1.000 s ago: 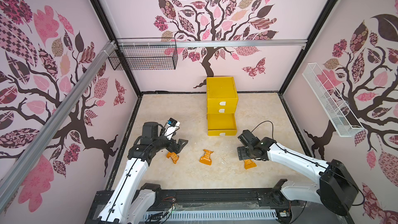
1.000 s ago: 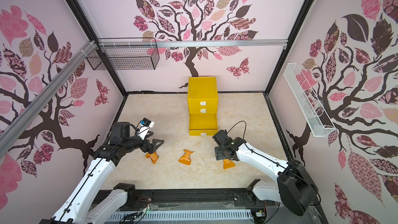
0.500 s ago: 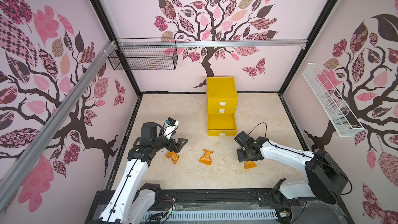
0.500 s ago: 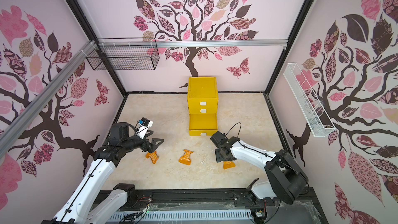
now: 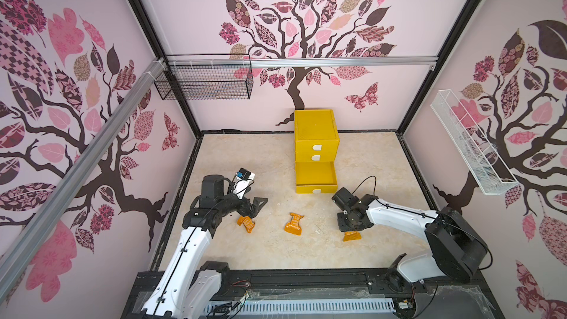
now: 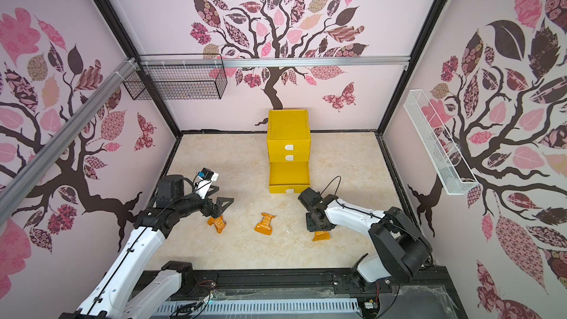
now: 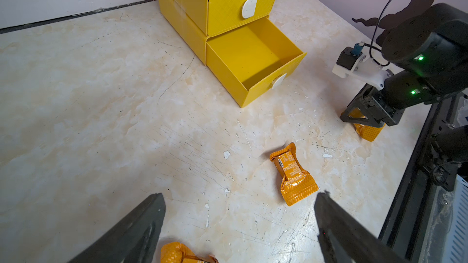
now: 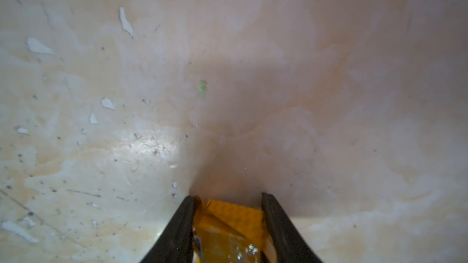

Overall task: Place the cookies into the drawer by color
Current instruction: Pick up the cookie at the center of the board.

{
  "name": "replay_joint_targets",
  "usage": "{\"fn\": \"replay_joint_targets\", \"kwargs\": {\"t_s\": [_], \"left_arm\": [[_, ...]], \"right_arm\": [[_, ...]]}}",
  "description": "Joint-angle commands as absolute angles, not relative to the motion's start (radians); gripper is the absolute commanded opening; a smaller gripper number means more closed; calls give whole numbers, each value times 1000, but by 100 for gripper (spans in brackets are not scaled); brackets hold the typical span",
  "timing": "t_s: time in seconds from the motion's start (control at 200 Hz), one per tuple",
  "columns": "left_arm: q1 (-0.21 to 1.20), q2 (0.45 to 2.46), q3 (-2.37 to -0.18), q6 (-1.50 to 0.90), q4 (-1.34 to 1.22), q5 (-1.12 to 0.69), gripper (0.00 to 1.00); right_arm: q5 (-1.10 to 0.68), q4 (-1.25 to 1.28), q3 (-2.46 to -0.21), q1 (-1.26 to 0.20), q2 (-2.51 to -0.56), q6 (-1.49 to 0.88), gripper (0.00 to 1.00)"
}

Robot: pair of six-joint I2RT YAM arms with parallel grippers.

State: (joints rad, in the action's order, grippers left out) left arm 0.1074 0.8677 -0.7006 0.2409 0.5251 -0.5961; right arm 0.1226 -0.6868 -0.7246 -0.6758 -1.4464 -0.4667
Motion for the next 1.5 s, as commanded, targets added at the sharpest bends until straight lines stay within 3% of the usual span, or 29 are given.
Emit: {"fn": "replay_joint_targets", "kwargs": {"t_s": [0.0, 0.1, 0.235, 0.515, 0.89, 1.175, 1.495], "left_arm": [[117, 865, -694, 253, 508, -614, 97], [120, 869, -696, 257, 518, -611, 97], [131, 862, -697, 256, 516, -608, 97], [144, 857, -696, 263, 521, -604, 97], [150, 836, -700, 273, 541, -602, 97], [160, 826, -694, 272, 535, -603, 97], [165, 818, -691, 282, 544, -600, 97]], "right_arm": [[115, -688, -705, -681, -1462, -479, 34], [117, -709, -720, -681, -1465, -478, 26], [124, -705, -725, -681, -1453, -473, 24], [104, -708, -817, -681, -1446, -452, 25], [72, -714, -1101, -633, -1488, -375, 27], [33, -536, -1219, -524, -1548, -331, 27], [92, -351, -1274, -516, -1654, -272, 30]]}}
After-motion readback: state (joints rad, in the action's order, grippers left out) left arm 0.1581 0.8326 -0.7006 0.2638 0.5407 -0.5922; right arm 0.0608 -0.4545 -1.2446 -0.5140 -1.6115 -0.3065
